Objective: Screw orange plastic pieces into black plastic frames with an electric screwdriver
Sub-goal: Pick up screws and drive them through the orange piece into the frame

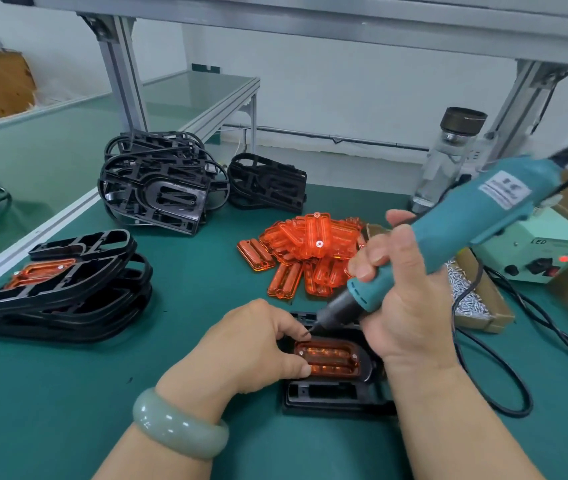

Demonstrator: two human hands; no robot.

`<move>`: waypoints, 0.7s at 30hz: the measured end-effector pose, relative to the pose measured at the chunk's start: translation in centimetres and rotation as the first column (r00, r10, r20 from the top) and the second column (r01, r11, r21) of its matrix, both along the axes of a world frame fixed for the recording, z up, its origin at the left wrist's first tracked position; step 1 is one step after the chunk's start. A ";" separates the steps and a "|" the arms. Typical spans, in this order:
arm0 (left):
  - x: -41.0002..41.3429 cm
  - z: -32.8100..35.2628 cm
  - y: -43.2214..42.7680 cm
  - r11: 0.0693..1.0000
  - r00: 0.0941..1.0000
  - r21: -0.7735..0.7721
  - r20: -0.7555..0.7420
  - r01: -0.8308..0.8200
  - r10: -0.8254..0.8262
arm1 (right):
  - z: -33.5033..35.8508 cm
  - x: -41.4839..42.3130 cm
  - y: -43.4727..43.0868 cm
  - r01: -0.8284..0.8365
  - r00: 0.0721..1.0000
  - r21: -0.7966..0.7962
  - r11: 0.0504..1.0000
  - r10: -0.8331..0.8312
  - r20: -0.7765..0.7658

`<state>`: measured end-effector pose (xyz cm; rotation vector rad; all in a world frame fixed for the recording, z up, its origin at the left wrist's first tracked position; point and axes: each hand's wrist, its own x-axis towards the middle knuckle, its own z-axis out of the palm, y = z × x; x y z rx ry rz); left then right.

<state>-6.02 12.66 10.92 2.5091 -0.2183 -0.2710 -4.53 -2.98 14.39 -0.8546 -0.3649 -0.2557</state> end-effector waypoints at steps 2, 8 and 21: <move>-0.1 0.0 0.0 1.000 1.000 -0.007 -0.008 -0.002 0.002 | 0.1 0.1 -0.9 0.047 0.999 0.052 0.998 -0.046 -0.018; -0.3 0.8 -0.2 1.000 1.000 0.017 -0.022 0.002 -0.002 | -0.3 0.0 -3.2 0.149 0.987 0.153 0.977 -0.137 -0.090; -1.8 2.7 -5.1 0.959 0.930 0.075 0.234 0.272 -0.282 | 0.9 0.0 -5.6 0.296 0.950 0.301 0.906 -0.248 -0.189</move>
